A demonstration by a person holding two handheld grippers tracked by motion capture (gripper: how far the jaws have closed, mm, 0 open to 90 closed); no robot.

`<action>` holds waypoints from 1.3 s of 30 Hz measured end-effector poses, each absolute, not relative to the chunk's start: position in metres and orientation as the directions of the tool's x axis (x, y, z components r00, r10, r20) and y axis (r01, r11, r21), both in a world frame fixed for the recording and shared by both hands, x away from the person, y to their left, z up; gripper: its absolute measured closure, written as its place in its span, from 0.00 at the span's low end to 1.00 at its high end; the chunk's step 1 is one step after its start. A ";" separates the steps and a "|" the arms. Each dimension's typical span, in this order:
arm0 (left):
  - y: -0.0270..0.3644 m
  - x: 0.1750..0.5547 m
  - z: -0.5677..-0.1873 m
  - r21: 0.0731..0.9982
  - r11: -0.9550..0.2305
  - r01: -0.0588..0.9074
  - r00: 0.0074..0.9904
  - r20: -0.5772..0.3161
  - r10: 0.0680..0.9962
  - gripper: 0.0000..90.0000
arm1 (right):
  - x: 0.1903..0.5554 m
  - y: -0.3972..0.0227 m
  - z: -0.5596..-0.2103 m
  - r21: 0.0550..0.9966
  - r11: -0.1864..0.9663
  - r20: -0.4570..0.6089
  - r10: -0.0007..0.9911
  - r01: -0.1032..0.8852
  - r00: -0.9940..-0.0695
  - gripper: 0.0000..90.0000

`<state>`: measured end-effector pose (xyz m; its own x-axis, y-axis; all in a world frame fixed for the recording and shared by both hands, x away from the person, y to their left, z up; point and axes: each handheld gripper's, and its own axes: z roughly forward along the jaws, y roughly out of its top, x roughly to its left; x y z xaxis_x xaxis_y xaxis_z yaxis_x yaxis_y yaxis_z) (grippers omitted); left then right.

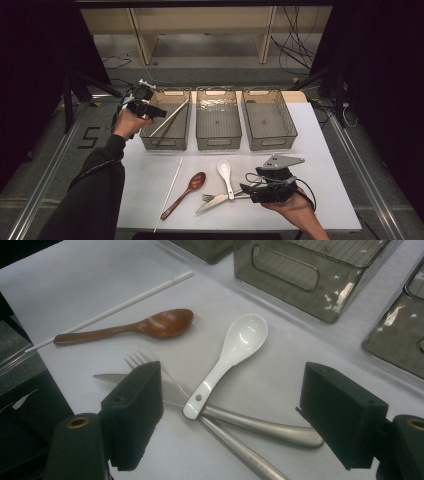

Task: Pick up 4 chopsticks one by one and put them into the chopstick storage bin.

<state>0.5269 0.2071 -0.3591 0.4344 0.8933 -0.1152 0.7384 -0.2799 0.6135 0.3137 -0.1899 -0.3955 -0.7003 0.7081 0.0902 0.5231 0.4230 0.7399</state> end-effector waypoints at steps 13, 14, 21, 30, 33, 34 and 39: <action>0.204 0.462 -0.363 0.608 -0.305 0.733 0.471 -0.130 0.873 0.34 | 0.313 -0.190 -0.395 0.742 0.418 0.089 0.713 0.524 -0.695 0.29; 0.204 0.459 -0.364 0.610 -0.302 0.733 0.472 -0.136 0.871 0.34 | 0.313 -0.190 -0.395 0.741 0.418 0.090 0.714 0.525 -0.694 0.29; 0.200 0.441 -0.378 0.576 -0.319 0.753 0.480 -0.149 0.864 0.32 | 0.312 -0.189 -0.394 0.743 0.417 0.089 0.714 0.523 -0.695 0.29; 0.186 0.424 -0.394 0.522 -0.385 0.761 0.518 -0.133 0.845 0.29 | 0.311 -0.191 -0.393 0.750 0.409 0.087 0.718 0.519 -0.691 0.29; 0.181 0.419 -0.405 0.481 -0.414 0.773 0.527 -0.123 0.841 0.29 | 0.311 -0.192 -0.394 0.750 0.408 0.088 0.719 0.521 -0.690 0.29; 0.179 0.418 -0.409 0.465 -0.424 0.777 0.530 -0.119 0.839 0.29 | 0.311 -0.192 -0.394 0.750 0.407 0.088 0.719 0.521 -0.690 0.29; 0.172 0.412 -0.425 0.399 -0.461 0.793 0.542 -0.115 0.833 0.29 | 0.310 -0.192 -0.394 0.749 0.409 0.087 0.718 0.521 -0.691 0.29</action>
<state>0.4119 0.1723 -0.4255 0.5418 0.8326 -0.1148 0.7927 -0.4608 0.3990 0.3103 -0.1917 -0.3936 -0.6906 0.7179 0.0874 0.5205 0.4095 0.7493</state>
